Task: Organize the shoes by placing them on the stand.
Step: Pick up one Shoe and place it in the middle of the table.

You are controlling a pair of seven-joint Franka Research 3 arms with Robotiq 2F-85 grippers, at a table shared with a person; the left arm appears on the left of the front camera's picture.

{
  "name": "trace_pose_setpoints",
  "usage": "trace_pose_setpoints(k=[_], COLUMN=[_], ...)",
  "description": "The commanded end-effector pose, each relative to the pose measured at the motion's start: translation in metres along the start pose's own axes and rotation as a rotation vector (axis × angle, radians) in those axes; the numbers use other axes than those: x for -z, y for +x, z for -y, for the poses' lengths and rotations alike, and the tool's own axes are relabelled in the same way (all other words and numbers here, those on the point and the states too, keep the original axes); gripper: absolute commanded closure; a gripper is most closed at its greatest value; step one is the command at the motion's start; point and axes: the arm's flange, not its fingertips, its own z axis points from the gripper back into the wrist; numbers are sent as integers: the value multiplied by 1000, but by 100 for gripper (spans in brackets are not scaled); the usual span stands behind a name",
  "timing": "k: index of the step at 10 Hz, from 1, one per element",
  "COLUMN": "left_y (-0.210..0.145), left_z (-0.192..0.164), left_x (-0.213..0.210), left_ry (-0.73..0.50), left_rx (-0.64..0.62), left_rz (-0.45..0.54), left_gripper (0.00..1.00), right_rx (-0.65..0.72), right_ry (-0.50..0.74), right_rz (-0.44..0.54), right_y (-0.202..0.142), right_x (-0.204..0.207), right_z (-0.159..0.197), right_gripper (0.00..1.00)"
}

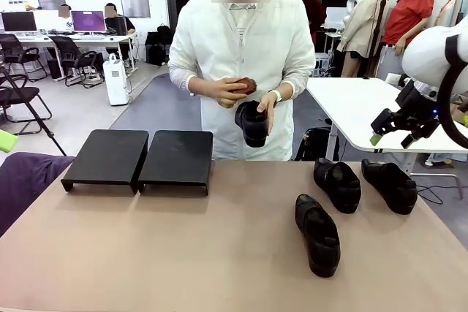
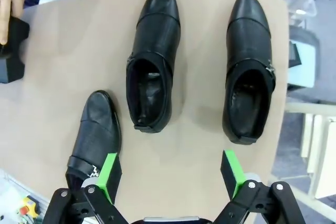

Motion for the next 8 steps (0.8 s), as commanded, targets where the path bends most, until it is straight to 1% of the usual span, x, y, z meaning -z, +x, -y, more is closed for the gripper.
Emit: trace_pose_setpoints(k=[1,2,3,5,6,7,8], left_y=[1,1,1,1,1,1,1], left_z=[-1,-1,-1,-1,-1,-1,-1], left_x=[-2,-2,-2,-2,-2,-2,-2], left_ry=[-22,-22,-22,-22,-22,-22,-22], left_rx=[15,15,15,15,15,15,15], left_rz=[0,0,0,0,0,0,0], left_gripper=[0,0,0,0,0,0,0], right_rx=[6,3,18,33,54,85,108], right_ry=[-26,-30,-49,-41,-54,-64,-70], right_rz=[-79,-142,-198,-257,-253,-218,-203], right_y=[27,38,40,41,42,46,49], right_x=[37,60,76,105,124,143,152], right_z=[-6,-14,-19,-27,-28,-23,-17], right_gripper=[0,0,0,0,0,0,0])
